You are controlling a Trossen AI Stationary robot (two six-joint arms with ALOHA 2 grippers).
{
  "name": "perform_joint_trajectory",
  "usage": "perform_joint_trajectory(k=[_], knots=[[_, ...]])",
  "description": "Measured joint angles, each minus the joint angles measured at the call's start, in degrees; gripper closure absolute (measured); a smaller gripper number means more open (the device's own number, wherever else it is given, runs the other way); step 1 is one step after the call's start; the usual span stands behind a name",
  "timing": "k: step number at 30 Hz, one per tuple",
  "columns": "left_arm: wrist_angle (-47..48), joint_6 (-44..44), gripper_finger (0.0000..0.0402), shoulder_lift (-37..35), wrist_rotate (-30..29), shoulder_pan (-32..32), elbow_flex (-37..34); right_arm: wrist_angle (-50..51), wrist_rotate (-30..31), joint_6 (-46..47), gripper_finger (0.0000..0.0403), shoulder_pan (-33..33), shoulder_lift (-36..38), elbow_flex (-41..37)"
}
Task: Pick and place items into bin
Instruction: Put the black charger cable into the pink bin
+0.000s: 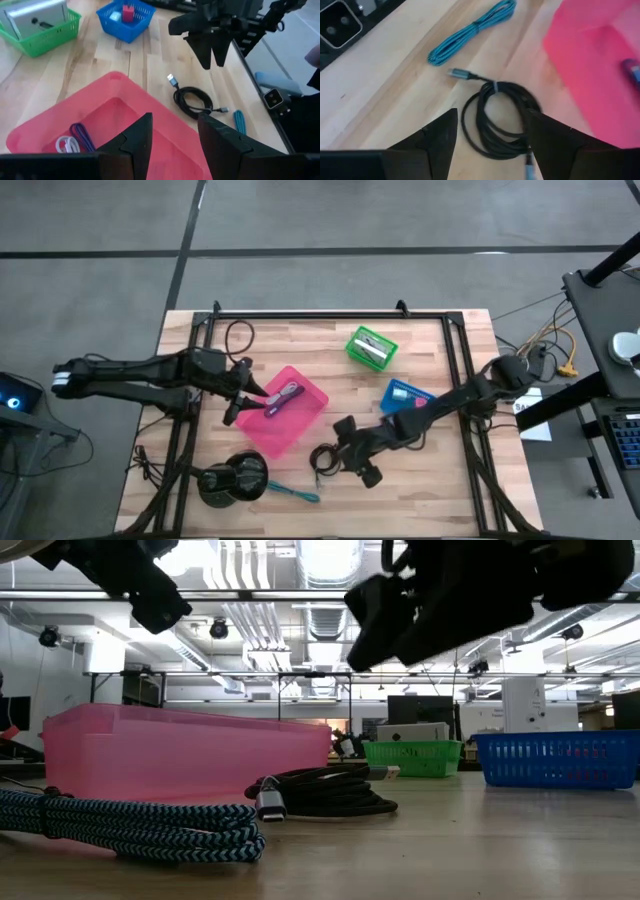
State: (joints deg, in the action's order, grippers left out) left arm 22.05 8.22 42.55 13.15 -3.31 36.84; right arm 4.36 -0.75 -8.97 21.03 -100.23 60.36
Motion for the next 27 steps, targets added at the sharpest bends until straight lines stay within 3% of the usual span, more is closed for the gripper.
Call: perform_joint_trajectory(k=[9, 19, 27], knots=[[-0.52, 0.36, 0.026, 3.09, 0.01, 0.0, 0.18, -2.75, -1.11, -2.05, 0.0183, -0.38, -4.83, 0.8], [-0.57, 0.49, 0.026, 1.53, 0.02, 0.0, 0.48, -3.0, -1.47, -3.06, 0.0183, -2.31, -10.35, 3.32], [-0.58, 0.6, 0.026, 0.45, 0.0, 0.0, 0.31, 0.74, -5.76, -3.99, 0.0183, -3.25, -15.38, 7.16]])
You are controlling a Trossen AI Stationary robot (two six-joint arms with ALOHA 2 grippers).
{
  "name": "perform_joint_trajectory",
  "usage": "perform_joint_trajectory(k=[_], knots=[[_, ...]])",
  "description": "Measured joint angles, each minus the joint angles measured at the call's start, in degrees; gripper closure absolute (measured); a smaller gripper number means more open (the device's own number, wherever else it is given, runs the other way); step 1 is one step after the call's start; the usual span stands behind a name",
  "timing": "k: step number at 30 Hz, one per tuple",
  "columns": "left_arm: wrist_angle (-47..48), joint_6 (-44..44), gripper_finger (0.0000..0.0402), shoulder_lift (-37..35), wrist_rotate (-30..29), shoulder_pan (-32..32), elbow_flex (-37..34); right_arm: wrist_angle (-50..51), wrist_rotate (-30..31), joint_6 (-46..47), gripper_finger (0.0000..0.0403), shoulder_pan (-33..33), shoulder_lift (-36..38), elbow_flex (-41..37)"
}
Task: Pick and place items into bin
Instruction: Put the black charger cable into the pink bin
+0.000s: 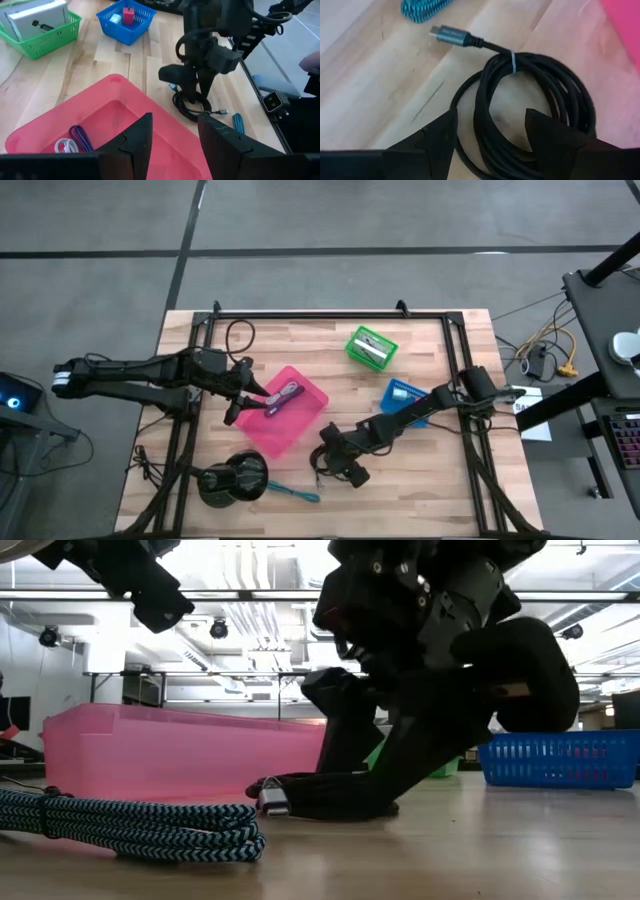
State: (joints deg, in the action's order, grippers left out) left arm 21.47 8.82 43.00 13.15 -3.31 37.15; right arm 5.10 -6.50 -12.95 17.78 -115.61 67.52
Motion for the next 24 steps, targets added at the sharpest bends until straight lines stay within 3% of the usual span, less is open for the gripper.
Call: perform_joint_trajectory(k=[10, 22, 24], knots=[[0.01, 0.0, 0.026, 0.98, 0.02, 0.0, 0.0, 3.49, -0.02, -1.7, 0.0205, 0.02, -0.59, 1.45], [0.02, -0.02, 0.026, 1.11, 0.0, 0.0, -0.02, 5.68, 0.0, -5.52, 0.0373, 0.04, -0.55, 1.34], [0.02, -0.02, 0.026, 1.11, 0.01, 0.0, -0.02, 5.97, 0.01, -6.53, 0.0385, 0.04, -0.55, 1.36]])
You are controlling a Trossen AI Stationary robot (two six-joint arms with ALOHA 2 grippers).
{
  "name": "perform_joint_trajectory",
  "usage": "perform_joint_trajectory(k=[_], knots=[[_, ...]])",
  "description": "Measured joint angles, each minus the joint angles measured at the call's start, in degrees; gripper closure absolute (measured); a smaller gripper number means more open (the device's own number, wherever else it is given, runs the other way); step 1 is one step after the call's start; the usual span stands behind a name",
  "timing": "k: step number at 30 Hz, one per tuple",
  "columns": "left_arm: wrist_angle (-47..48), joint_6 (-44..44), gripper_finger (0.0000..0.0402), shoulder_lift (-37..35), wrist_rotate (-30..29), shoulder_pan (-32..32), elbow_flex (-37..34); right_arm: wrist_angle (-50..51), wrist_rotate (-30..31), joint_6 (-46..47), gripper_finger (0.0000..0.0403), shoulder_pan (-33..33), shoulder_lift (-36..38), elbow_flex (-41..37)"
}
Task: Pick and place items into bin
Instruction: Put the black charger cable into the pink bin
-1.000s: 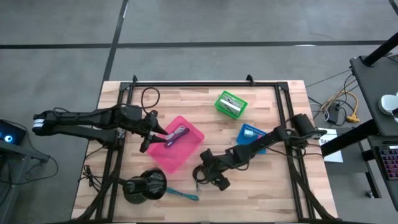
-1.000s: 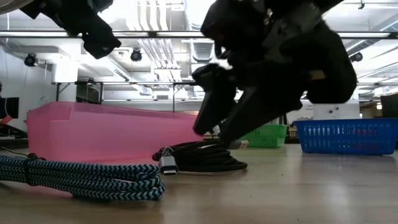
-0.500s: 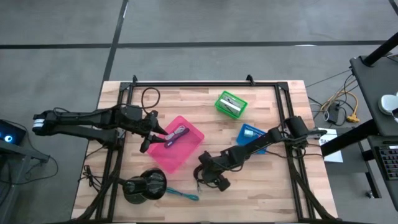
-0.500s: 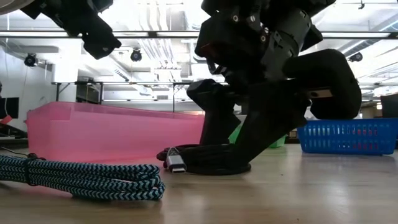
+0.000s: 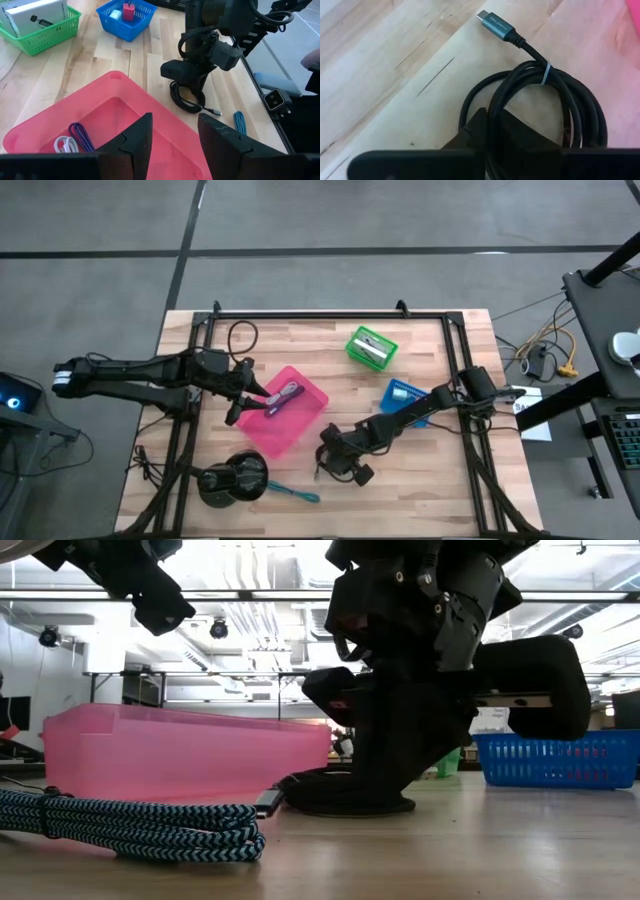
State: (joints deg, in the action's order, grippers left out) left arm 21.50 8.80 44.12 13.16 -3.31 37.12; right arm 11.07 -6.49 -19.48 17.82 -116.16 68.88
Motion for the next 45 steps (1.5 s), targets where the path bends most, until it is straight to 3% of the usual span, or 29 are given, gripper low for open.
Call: perform_joint_trajectory(k=[7, 16, 25, 33, 40, 45], knots=[[0.0, 0.0, 0.026, 0.0, -0.01, 0.0, 0.0, 1.41, 0.22, -1.07, 0.0389, 0.0, 1.46, -0.11], [-0.09, -0.36, 0.026, 0.0, 0.0, 0.02, 0.0, 2.07, 0.21, -4.17, 0.0391, 0.0, 8.83, -0.55], [-2.8, -2.03, 0.026, 0.09, -0.01, 0.05, 0.0, -6.25, -0.61, -9.73, 0.0391, -0.09, 14.87, -2.85], [-10.41, -13.05, 0.026, 1.71, 1.36, 0.34, -0.06, -20.63, -8.98, -15.48, 0.0391, -1.67, 17.76, -7.7], [-22.55, -27.89, 0.026, 7.04, 10.85, 1.44, -0.92, -32.72, -18.9, -16.27, 0.0391, -5.84, 18.18, -11.1], [-25.15, -31.28, 0.026, 11.07, 15.18, 1.64, -0.63, -39.18, -26.56, -15.7, 0.0391, -8.36, 18.18, -12.26]])
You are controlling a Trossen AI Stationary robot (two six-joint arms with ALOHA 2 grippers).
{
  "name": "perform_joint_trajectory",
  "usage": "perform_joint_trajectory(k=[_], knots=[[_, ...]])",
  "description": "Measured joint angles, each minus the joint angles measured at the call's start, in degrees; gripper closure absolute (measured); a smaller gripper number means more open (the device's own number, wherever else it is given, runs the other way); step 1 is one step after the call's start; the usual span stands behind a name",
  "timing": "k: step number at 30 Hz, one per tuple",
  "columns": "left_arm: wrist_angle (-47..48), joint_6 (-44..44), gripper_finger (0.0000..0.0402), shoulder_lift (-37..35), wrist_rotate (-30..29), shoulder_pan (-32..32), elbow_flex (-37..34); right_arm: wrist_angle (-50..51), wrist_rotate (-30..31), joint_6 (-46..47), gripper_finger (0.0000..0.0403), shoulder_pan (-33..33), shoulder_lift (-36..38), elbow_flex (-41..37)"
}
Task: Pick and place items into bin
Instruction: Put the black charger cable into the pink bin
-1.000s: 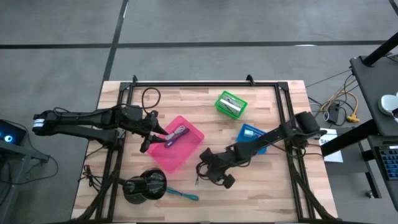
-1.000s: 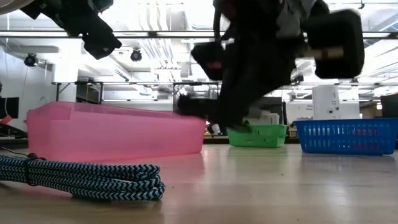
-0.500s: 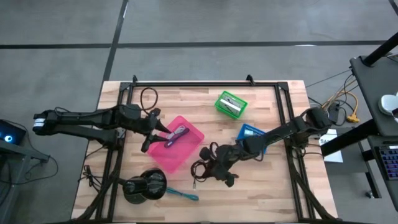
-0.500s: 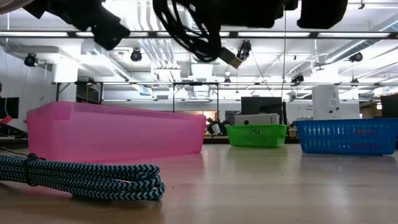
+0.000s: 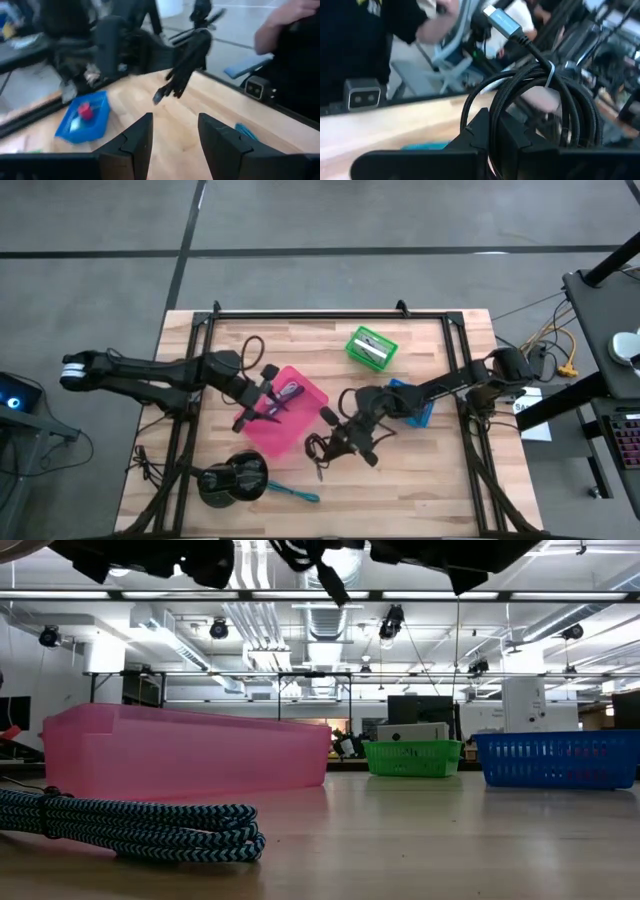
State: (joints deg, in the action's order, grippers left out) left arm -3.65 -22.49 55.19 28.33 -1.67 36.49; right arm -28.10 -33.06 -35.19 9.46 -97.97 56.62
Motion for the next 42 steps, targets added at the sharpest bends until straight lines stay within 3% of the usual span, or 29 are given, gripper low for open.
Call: perform_joint_trajectory(k=[4, 22, 25, 33, 42], knots=[[-4.89, -0.99, 0.026, 3.03, 4.35, 0.02, -0.15, -4.19, -4.82, 0.3, 0.0391, -1.12, 0.0, 0.0], [-21.12, -3.4, 0.0259, 11.09, 7.25, 0.25, 0.26, -5.1, -5.12, 1.98, 0.039, -3.23, 0.0, -0.07], [-22.04, -3.32, 0.0242, 12.32, 8.89, 0.3, 0.35, -5.09, -5.14, 2.5, 0.039, -3.8, 0.0, -0.07], [-25.68, -3.32, 0.015, 15.41, 8.82, 0.31, 0.35, -4.98, -5.12, 2.65, 0.039, -4.12, 0.0, -0.07], [-31.48, -3.29, 0.0137, 19.23, 8.81, 0.32, 1.36, -4.93, -4.19, 2.76, 0.039, -4.87, 0.0, -0.07]])
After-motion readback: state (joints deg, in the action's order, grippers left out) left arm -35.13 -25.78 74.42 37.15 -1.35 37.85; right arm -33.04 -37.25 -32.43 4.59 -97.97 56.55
